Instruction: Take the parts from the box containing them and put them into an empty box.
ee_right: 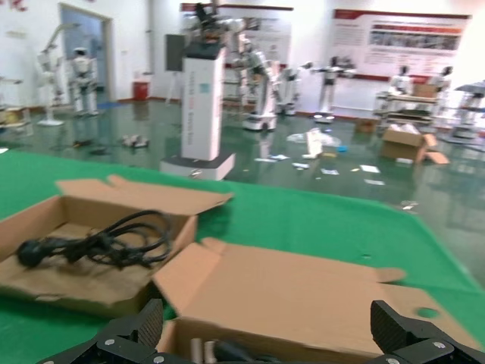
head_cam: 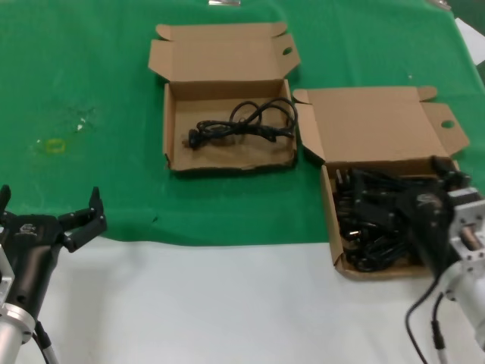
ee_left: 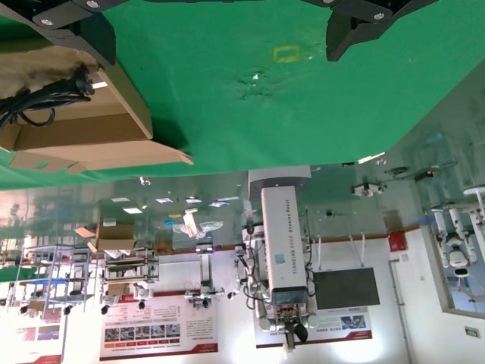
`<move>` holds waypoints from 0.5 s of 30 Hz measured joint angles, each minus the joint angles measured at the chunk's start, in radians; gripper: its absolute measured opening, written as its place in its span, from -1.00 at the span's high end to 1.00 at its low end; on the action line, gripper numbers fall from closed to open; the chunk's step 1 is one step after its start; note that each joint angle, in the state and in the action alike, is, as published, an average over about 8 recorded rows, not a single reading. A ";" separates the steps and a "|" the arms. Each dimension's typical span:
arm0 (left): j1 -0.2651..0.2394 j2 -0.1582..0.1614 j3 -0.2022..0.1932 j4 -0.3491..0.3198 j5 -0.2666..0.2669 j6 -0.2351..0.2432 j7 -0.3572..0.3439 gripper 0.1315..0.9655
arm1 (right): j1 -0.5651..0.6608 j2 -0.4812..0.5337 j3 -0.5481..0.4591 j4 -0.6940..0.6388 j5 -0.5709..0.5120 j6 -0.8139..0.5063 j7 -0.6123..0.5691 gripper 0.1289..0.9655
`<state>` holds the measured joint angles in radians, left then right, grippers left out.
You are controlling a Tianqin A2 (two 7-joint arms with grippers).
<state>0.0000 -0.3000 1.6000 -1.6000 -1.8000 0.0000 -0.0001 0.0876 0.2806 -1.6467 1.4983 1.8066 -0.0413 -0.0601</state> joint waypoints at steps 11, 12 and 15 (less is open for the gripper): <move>0.000 0.000 0.000 0.000 0.000 0.000 0.000 -1.00 | -0.042 0.009 0.022 0.049 -0.003 0.020 0.030 -1.00; 0.000 0.000 0.000 0.000 0.000 0.000 0.000 -1.00 | -0.042 0.009 0.022 0.049 -0.003 0.020 0.030 -1.00; 0.000 0.000 0.000 0.000 0.000 0.000 0.000 -1.00 | -0.042 0.009 0.022 0.049 -0.003 0.020 0.030 -1.00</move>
<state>0.0000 -0.3000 1.6000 -1.6000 -1.8000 0.0000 -0.0001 0.0455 0.2899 -1.6242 1.5472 1.8034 -0.0208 -0.0304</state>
